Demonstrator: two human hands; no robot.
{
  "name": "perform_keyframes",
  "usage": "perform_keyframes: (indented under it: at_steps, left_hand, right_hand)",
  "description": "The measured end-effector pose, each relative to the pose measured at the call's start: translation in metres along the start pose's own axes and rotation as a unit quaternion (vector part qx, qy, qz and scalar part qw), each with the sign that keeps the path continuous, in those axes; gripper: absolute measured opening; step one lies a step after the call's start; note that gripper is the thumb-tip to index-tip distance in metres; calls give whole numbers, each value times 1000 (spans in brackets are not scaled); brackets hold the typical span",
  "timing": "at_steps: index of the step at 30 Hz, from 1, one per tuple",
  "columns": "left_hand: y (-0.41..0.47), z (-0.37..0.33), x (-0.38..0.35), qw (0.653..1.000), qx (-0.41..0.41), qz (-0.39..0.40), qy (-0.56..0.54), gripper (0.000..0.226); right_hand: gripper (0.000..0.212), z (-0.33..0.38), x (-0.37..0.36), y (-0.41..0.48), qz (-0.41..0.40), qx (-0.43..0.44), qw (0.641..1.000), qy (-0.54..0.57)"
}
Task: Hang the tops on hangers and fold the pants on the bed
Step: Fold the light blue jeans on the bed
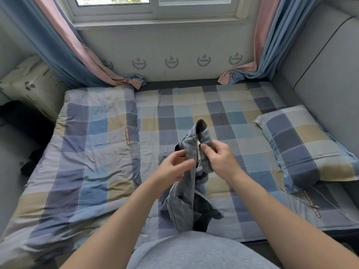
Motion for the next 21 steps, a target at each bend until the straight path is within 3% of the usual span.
perform_keyframes:
  at_steps: [4,8,10,13,16,18,21]
  left_hand:
    - [2,19,-13,986,-4,-77,150,37]
    - [-1,36,-21,911,42,-124,391,86]
    - [-2,41,-28,891,38,-142,429,92]
    - [2,45,-18,869,16,-204,450,67]
    - [2,55,13,859,58,-252,441,55]
    - [0,64,36,873,86,-298,377,44]
    - [3,67,52,915,64,-325,231,34]
  right_hand:
    - [22,9,6,2,-33,-15,997,73]
    - [16,14,7,-1,-47,-24,990,131]
    - [15,15,6,-2,-53,-27,986,159]
    - [15,14,10,-4,-71,-20,981,181]
    - [16,10,20,-4,-99,-21,977,189]
    - [16,4,26,-5,-111,-29,976,184]
    - [17,-15,34,-9,-136,-60,978,143]
Point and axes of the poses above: each hand's wrist, its own y-axis towards the middle knuckle, its own x-axis out of the back of the hand, z = x × y, the point moved 4 cm from there along y, towards the middle knuckle, and after that the axes turned 1 degree about y, right-handed, at the moved point
